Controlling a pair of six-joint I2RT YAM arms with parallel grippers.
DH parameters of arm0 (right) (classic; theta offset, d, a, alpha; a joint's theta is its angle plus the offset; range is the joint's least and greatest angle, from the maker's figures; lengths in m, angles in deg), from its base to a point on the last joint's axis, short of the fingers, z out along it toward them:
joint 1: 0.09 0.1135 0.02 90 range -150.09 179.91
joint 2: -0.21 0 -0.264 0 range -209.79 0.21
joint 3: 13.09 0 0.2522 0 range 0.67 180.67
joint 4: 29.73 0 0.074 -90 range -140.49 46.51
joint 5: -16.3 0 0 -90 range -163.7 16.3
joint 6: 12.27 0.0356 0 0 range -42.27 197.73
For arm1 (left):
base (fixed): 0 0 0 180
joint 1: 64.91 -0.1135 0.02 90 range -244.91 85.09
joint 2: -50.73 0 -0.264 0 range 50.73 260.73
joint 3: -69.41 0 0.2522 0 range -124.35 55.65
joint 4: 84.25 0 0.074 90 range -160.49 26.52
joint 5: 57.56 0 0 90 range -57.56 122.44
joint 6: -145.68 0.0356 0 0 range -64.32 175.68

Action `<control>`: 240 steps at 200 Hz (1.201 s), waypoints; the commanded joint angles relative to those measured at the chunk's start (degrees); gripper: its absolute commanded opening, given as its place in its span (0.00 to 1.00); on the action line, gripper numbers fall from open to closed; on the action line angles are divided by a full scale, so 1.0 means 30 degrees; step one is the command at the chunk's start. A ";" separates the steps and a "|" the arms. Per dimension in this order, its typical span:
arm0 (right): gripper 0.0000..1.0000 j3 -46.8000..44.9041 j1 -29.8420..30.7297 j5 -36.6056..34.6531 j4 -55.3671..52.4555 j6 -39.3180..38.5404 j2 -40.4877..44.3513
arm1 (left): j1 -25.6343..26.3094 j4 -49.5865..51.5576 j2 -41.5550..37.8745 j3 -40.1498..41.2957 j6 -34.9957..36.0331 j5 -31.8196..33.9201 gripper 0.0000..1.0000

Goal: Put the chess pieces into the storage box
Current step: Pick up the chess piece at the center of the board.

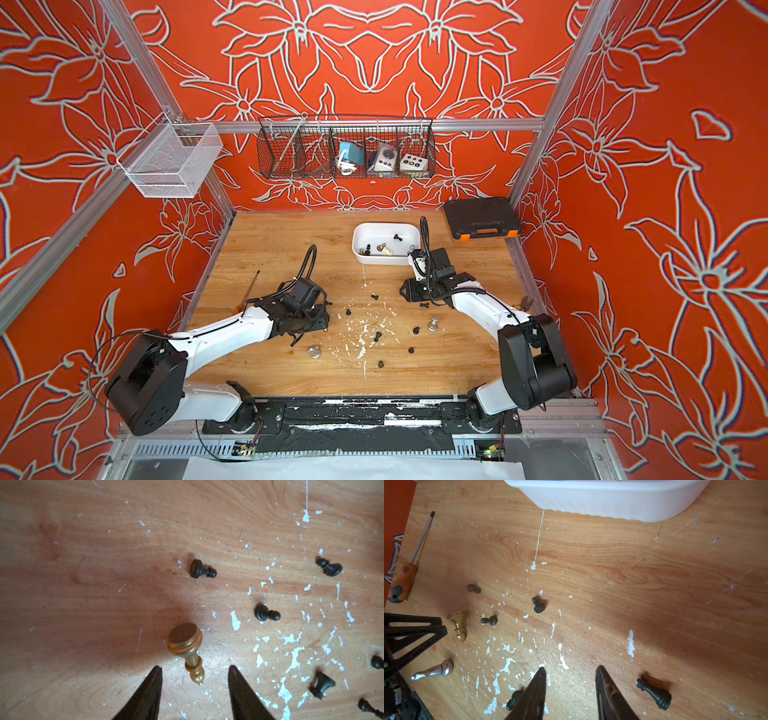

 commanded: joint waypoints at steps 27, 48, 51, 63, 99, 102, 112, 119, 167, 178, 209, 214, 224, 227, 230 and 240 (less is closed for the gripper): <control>0.42 -0.0522 0.0065 0.0776 0.0436 -0.0326 0.0652 | 0.0111 -0.0687 0.1215 -0.0176 -0.0599 0.0178 0.52; 0.42 -0.0607 0.0070 0.0749 0.0422 -0.0249 0.0669 | 0.0136 -0.0997 0.1684 -0.0321 -0.0691 0.0252 0.51; 0.42 -0.0639 0.0070 0.0756 0.0416 -0.0245 0.0654 | 0.0114 -0.1027 0.1763 -0.0333 -0.0679 0.0265 0.51; 0.42 -0.0597 0.0063 0.0791 0.0420 -0.0181 0.0611 | 0.0116 -0.1034 0.2096 -0.0465 -0.0629 0.0325 0.51; 0.42 -0.0610 0.0070 0.0912 0.0363 -0.0241 0.0479 | 0.0111 -0.0997 0.2425 -0.0452 -0.0614 0.1147 0.47; 0.42 -0.0588 0.0070 0.0915 0.0335 -0.0230 0.0469 | 0.0118 -0.1027 0.2449 -0.0412 -0.0614 0.1208 0.47; 0.42 -0.0527 0.0070 0.0927 0.0210 -0.0296 0.0355 | 0.0112 -0.1060 0.2515 -0.0351 -0.0672 0.1375 0.46; 0.42 -0.0495 0.0070 0.0955 0.0132 -0.0318 0.0292 | 0.0111 -0.1104 0.2585 -0.0308 -0.0701 0.1409 0.46; 0.42 -0.0377 0.0068 0.1039 -0.0017 -0.0247 0.0014 | 0.0111 -0.1589 0.3303 -0.0247 -0.0704 0.1343 0.42; 0.42 -0.0371 0.0070 0.1054 -0.0046 -0.0243 0.0006 | 0.0104 -0.1591 0.3423 -0.0214 -0.0620 0.1408 0.42; 0.42 -0.0318 0.0070 0.1089 -0.0020 -0.0157 -0.0092 | 0.0112 -0.1844 0.3526 -0.0096 -0.0527 0.1468 0.38; 0.42 -0.0318 0.0070 0.1104 -0.0017 -0.0131 -0.0136 | 0.0133 -0.1851 0.3555 -0.0122 -0.0456 0.1424 0.38; 0.42 -0.0317 0.0070 0.1131 -0.0056 -0.0088 -0.0171 | 0.0127 -0.1768 0.3625 -0.0171 -0.0359 0.1381 0.36; 0.42 -0.0317 0.0067 0.1129 -0.0043 -0.0090 -0.0179 | 0.0113 -0.1738 0.3650 -0.0190 -0.0326 0.1380 0.36; 0.42 -0.0317 0.0070 0.1140 -0.0020 -0.0075 -0.0181 | 0.0115 -0.1709 0.3657 -0.0192 -0.0300 0.1380 0.36; 0.42 -0.0317 0.0063 0.1146 -0.0019 -0.0098 -0.0210 | 0.0113 -0.1676 0.3675 -0.0183 -0.0234 0.1408 0.34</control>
